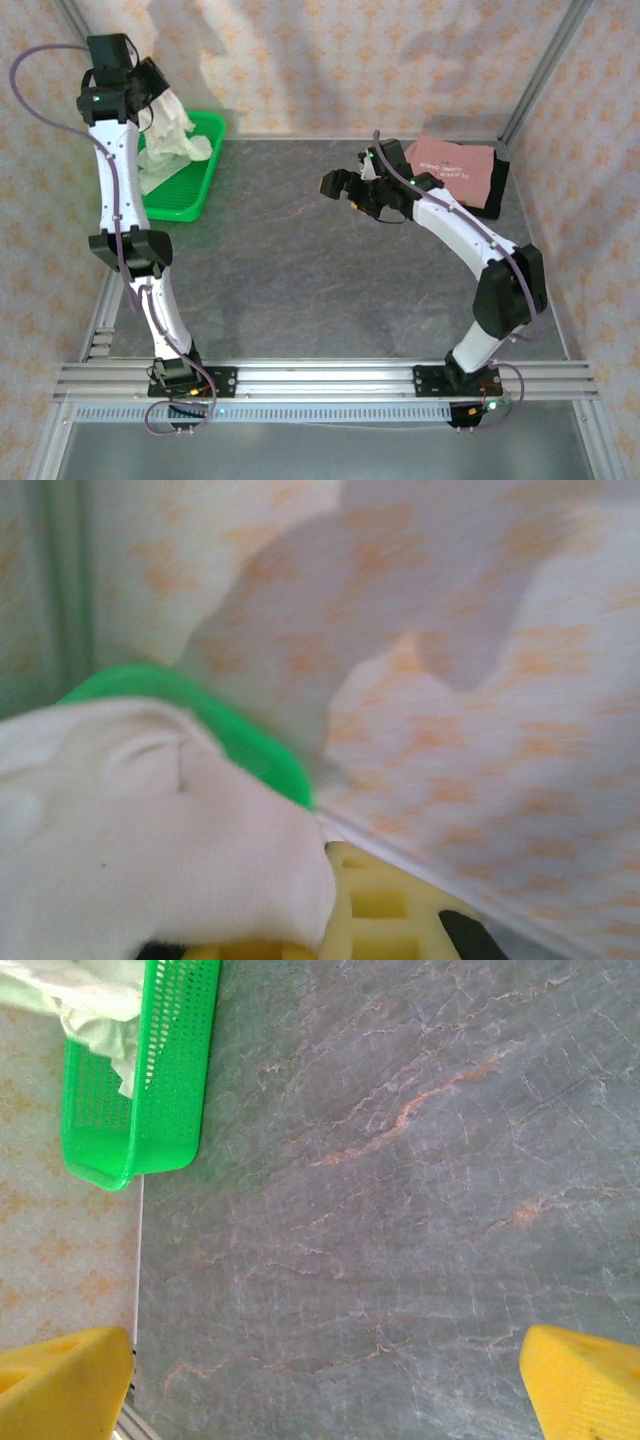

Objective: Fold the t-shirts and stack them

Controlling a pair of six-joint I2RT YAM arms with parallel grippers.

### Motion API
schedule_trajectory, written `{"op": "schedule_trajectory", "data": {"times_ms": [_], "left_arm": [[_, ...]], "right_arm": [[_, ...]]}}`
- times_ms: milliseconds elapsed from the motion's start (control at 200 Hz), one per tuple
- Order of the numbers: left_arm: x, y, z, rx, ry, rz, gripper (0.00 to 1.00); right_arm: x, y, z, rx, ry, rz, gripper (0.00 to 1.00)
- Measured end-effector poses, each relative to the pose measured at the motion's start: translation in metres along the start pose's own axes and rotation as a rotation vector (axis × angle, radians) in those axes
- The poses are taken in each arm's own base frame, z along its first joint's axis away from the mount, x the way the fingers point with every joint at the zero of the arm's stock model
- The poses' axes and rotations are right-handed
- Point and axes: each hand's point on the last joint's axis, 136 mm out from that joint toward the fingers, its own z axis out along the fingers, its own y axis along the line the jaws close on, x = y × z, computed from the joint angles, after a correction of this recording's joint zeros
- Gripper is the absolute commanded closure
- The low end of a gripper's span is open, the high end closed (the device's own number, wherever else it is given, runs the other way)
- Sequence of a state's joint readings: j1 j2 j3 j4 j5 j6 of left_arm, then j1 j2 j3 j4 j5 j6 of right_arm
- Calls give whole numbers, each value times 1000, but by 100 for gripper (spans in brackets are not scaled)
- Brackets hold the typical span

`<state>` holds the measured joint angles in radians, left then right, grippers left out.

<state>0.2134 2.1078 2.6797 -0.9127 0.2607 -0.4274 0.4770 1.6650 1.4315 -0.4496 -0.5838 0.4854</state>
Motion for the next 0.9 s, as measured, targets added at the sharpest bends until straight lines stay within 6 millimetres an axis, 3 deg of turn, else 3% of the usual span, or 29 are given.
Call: {"op": "schedule_trajectory", "data": {"times_ms": [170, 335, 455, 650, 786, 901], "left_arm": [[-6, -82, -40, 237, -34, -39, 100], [-9, -143, -69, 443, -45, -110, 100], [-24, -174, -101, 574, -87, -171, 100], [-54, -222, -181, 811, -188, -237, 100], [-54, -250, -228, 946, -197, -239, 100], [-47, -260, -240, 988, -170, -226, 100]], "right_arm": [[-7, 3, 4, -10, -14, -17, 1], [-20, 1, 1, -20, -54, -17, 1], [-37, -4, -10, -32, -115, -3, 1], [-60, -8, -38, -54, -226, 12, 1], [-73, -9, -54, -59, -288, 15, 1], [-81, -15, -64, -44, -327, 23, 1]]}}
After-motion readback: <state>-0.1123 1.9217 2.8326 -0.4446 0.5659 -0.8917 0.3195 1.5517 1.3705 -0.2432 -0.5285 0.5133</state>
